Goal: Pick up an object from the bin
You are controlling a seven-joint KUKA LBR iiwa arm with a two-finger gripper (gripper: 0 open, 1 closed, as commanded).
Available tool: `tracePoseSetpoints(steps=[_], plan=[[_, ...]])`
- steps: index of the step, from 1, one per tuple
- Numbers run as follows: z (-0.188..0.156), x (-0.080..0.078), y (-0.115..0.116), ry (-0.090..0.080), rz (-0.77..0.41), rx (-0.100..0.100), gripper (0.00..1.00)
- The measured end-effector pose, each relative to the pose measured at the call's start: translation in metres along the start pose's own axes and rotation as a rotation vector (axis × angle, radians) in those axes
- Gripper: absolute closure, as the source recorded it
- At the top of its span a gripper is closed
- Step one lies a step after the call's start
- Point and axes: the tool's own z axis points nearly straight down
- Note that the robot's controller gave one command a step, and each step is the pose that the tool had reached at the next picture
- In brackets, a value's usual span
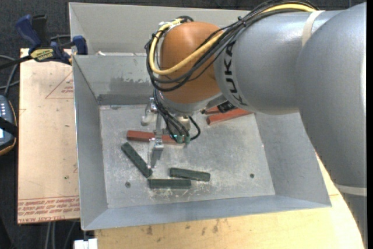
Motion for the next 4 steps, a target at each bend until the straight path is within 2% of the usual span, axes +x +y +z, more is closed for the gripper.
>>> tracePoseSetpoints(steps=[1,2,3,4], plan=[[-0.005,-0.002,-0.001,-0.008,0.003,-0.001,0.0],[0.054,-0.034,-0.02,-0.015,-0.001,-0.003,0.0],[0.086,-0.066,-0.029,-0.015,-0.036,-0.005,0.0],[0.083,-0.058,-0.028,-0.027,0.01,-0.008,0.0]])
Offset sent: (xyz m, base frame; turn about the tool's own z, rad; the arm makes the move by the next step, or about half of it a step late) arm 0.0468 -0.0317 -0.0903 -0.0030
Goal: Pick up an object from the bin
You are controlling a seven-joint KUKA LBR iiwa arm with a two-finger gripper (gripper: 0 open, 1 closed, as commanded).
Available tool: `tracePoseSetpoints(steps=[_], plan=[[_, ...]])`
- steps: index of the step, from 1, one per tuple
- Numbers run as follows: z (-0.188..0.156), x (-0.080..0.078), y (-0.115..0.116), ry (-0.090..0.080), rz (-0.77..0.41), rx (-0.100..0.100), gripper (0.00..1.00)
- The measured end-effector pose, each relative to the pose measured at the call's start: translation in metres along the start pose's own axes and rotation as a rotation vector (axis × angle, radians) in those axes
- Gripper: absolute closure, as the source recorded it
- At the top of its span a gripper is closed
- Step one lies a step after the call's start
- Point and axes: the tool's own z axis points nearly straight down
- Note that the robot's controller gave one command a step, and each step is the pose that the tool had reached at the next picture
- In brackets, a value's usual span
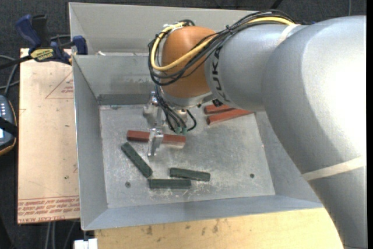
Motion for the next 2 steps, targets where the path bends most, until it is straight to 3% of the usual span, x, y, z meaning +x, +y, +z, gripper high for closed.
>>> tracePoseSetpoints(steps=[1,2], plan=[[-0.0009,-0.0086,0.0005,0.01,-0.037,0.004,0.0],[-0.0038,-0.0037,0.0011,0.007,0.0,0.003,1.0]])
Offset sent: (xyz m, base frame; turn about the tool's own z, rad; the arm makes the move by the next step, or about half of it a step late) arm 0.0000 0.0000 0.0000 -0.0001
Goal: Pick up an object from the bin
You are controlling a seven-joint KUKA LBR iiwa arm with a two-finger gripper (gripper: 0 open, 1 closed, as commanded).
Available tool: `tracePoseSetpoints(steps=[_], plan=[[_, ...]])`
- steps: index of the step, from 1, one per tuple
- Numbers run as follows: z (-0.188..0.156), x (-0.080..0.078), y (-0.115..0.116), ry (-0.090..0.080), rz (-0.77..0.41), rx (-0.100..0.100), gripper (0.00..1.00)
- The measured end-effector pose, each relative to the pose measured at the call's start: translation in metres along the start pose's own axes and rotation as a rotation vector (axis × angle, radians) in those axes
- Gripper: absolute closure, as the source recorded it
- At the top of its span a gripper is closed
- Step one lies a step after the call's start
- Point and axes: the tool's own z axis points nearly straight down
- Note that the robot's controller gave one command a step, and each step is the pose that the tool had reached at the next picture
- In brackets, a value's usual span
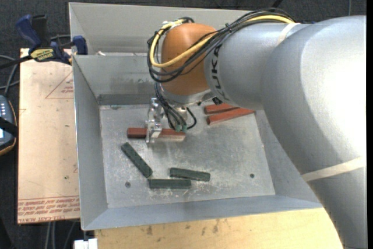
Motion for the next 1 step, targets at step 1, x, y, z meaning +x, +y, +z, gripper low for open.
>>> tracePoseSetpoints(steps=[1], plan=[[0.0,0.0002,0.0001,0.0,0.0,0.0,1.0]])
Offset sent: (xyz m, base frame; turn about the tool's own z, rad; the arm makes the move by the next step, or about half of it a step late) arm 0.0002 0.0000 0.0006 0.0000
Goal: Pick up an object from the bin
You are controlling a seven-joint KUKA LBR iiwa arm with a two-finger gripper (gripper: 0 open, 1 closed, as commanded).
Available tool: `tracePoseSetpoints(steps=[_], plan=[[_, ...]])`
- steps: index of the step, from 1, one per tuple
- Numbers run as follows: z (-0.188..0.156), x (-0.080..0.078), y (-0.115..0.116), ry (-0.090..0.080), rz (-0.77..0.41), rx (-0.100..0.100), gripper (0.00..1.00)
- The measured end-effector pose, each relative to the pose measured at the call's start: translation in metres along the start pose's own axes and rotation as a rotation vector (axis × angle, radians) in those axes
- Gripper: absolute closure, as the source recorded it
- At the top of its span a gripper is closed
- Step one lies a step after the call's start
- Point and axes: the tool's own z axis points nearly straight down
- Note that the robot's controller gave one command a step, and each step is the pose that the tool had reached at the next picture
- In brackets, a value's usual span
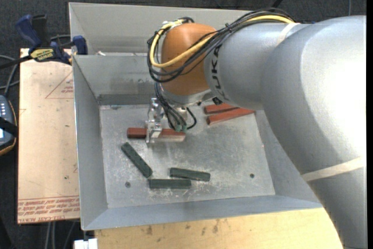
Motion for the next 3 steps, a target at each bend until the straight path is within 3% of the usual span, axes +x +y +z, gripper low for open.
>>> tracePoseSetpoints(steps=[3], plan=[[-0.0075,0.0027,-0.0004,0.017,0.0,0.004,1.0]])
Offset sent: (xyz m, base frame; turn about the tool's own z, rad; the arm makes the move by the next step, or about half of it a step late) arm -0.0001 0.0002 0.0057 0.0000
